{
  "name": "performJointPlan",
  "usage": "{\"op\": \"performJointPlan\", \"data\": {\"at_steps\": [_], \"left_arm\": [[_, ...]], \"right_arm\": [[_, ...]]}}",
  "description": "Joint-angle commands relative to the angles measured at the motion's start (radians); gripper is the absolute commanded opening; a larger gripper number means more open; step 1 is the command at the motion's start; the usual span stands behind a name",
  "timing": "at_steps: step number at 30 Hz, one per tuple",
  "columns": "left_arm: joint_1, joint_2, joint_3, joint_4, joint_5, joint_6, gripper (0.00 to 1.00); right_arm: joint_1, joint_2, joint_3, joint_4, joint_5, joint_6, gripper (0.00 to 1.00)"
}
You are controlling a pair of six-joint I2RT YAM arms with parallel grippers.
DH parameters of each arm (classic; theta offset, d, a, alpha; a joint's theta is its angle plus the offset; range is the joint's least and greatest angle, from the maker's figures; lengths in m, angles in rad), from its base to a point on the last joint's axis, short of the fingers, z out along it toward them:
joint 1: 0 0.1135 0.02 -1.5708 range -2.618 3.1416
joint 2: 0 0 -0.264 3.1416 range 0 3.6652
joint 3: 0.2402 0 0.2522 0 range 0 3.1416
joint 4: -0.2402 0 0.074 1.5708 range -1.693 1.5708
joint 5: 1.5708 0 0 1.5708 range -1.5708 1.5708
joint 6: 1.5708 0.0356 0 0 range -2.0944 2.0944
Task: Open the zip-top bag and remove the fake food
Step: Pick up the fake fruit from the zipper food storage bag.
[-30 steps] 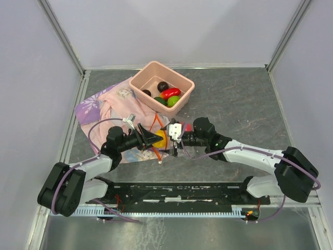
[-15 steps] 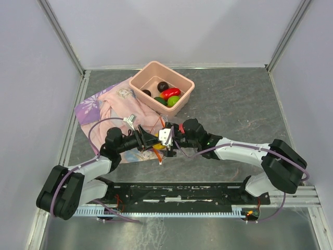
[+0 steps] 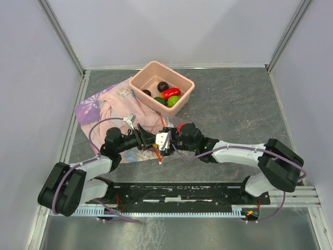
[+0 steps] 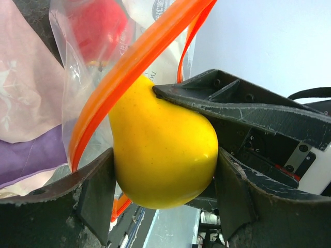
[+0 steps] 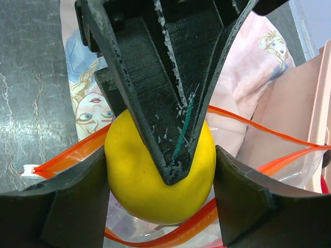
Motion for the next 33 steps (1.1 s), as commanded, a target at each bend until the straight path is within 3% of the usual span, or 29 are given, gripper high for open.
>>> {"op": "performJointPlan", "data": {"at_steps": [1,5,11,23,33], "left_arm": [[-0.003,-0.020,-0.006,0.065,0.021,-0.028,0.67],[-0.002,-0.068,-0.005,-0.008,-0.014,-0.004,0.85],[0.001,-0.184,-0.011,-0.144,-0.104,0.043,1.00],[0.007,-0.285,-0.046,-0.184,-0.220,0.055,0.99],[0.010,-0.433,-0.099,-0.225,-0.327,0.062,0.99]], "right_arm": [[0.002,-0.040,-0.009,0.060,0.031,0.029,0.61],[0.001,-0.066,-0.028,0.062,0.032,0.043,0.51],[0.000,-0.101,-0.044,0.038,0.016,0.073,0.47],[-0.019,-0.233,-0.035,-0.098,-0.160,0.186,0.47],[-0.060,-0.313,0.003,-0.202,-0.216,0.293,0.45]]}}
